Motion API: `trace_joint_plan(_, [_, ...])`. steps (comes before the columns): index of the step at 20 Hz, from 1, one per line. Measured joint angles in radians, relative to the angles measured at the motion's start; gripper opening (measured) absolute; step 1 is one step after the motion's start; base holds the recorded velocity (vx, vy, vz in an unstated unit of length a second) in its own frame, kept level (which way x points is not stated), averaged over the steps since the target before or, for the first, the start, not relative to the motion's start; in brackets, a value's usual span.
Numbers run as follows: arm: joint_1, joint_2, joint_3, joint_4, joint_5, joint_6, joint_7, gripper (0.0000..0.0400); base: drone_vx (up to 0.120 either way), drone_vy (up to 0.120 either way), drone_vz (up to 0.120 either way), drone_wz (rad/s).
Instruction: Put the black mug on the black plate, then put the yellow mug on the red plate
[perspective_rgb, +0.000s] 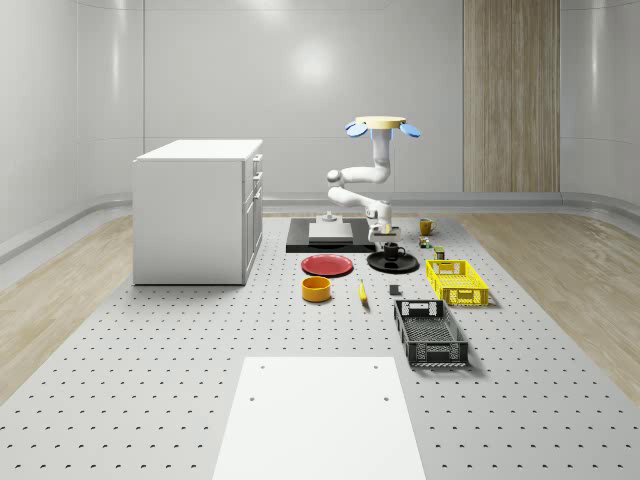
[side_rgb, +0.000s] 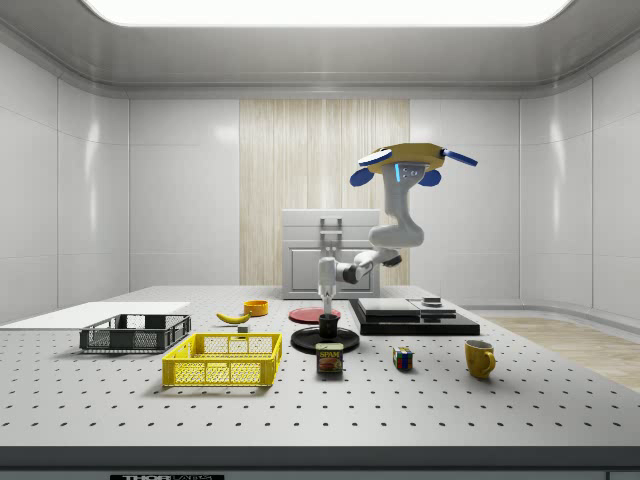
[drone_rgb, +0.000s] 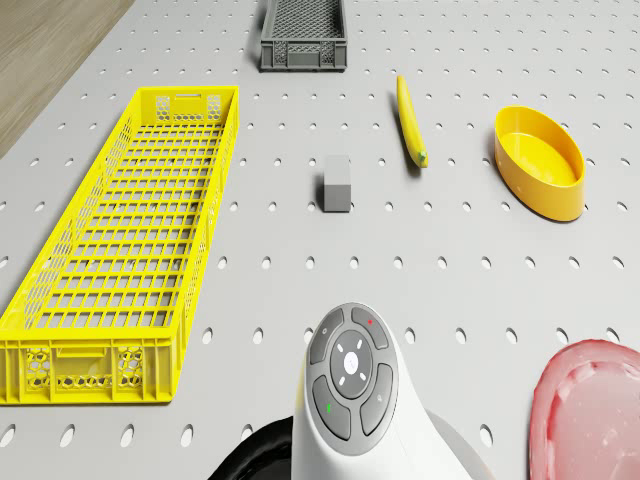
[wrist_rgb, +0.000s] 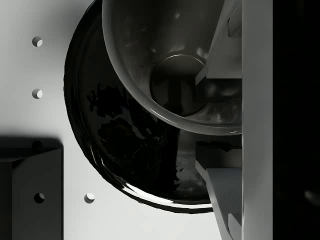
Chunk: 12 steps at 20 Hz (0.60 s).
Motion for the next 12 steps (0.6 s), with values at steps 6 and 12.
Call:
trace_joint_plan(6, [0.009, 0.006, 0.003, -0.003, 0.0, -0.009, -0.006, 0.033, 0.0, 0.0, 0.0, 0.0])
trace_joint_plan(12, [0.031, 0.001, 0.059, -0.041, 0.049, -0.045, -0.009, 0.0384, 0.0, 0.0, 0.04, 0.0])
